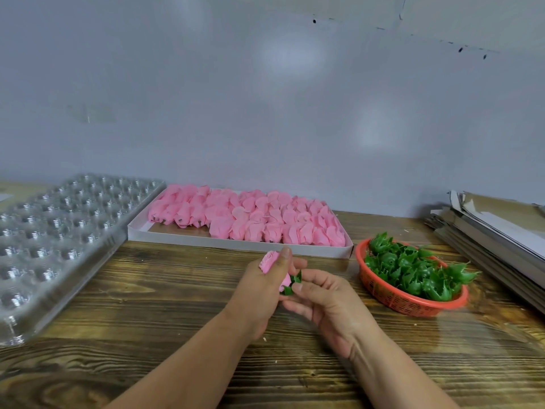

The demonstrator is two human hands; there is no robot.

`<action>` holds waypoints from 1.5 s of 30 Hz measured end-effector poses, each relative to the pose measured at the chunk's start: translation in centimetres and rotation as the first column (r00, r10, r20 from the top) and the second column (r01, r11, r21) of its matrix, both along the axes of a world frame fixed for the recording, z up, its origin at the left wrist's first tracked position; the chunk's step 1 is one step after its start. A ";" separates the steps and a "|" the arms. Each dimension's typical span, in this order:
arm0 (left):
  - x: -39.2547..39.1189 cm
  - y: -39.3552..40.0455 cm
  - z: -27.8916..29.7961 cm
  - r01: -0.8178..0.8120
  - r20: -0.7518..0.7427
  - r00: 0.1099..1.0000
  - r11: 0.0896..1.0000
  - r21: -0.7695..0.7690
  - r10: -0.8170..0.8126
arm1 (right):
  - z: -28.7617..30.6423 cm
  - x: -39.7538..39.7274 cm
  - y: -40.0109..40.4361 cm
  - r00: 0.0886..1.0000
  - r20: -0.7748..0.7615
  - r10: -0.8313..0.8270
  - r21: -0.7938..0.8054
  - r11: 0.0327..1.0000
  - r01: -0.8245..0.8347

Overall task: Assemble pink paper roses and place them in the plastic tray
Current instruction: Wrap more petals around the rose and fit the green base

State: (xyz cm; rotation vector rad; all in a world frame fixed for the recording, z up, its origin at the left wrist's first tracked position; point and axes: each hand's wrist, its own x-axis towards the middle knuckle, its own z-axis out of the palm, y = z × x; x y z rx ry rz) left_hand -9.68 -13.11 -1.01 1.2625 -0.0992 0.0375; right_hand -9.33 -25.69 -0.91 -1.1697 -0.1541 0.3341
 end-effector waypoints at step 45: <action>0.5 0.0 -1.0 -0.093 0.089 0.993 0.962 0.256 0.073 | -0.3 -0.3 0.9 0.981 0.086 -0.173 -0.185 0.965 0.187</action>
